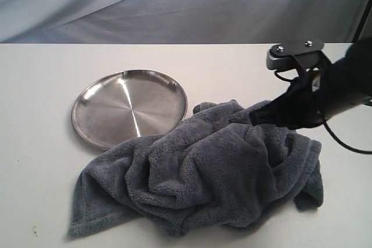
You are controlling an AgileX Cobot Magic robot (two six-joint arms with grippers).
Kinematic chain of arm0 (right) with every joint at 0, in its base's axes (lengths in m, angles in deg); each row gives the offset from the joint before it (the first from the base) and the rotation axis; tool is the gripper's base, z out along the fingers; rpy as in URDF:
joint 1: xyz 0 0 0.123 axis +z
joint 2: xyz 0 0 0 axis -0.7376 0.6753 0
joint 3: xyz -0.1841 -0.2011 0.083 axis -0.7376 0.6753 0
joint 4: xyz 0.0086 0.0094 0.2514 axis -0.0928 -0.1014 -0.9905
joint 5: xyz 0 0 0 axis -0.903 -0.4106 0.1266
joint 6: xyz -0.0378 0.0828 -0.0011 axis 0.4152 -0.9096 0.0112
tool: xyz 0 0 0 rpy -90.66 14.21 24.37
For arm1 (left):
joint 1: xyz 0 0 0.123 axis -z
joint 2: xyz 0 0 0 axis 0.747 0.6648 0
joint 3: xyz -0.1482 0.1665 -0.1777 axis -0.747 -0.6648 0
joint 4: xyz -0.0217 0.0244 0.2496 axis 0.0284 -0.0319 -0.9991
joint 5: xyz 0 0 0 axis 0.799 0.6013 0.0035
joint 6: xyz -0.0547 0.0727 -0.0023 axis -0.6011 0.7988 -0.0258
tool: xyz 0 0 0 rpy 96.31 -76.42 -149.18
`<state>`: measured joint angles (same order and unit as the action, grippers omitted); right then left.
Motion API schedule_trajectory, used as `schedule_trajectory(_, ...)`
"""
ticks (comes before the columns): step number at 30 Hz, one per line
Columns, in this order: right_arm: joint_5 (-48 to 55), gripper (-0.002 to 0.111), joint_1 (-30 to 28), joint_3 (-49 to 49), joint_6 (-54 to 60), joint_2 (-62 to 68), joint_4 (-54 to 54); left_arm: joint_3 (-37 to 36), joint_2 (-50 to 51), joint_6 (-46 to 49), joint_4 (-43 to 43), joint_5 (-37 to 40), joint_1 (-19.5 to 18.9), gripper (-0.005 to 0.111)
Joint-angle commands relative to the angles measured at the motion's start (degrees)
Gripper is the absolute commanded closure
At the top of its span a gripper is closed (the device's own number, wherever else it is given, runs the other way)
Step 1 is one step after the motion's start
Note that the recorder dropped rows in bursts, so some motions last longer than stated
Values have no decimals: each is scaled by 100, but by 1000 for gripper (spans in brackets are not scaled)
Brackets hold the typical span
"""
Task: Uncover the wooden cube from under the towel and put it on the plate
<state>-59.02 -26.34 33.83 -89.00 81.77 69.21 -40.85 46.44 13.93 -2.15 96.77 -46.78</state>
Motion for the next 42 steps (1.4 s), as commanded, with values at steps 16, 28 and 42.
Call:
schedule_trajectory(16,697,108,1802,-2632,7,1719,-139,-25,-9,-15,-4,-12,5,105)
schedule_trajectory(28,671,108,3805,-1403,-31,1232,-168,-25,-9,-5,-4,-12,5,105)
schedule_trajectory(42,42,108,2747,1997,-231,-2017,-444,-25,-9,-15,-4,-12,5,105)
